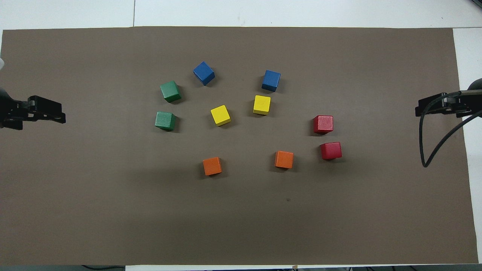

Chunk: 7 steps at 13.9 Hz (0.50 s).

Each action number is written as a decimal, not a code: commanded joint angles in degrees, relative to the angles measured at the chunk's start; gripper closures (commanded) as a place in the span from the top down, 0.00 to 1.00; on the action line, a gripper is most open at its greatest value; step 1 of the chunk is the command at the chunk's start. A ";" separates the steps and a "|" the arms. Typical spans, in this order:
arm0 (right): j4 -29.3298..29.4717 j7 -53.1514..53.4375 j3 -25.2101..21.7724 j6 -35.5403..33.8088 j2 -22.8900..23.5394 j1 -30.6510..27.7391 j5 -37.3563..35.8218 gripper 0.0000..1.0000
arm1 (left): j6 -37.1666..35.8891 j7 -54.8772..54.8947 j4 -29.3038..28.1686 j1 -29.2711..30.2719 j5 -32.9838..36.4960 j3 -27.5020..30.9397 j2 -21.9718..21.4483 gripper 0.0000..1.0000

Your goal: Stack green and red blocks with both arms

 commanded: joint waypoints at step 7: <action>0.66 -2.99 0.67 -1.48 -0.52 -0.54 -0.01 1.00 | 1.56 1.06 -3.02 0.77 -1.42 0.34 -2.40 1.00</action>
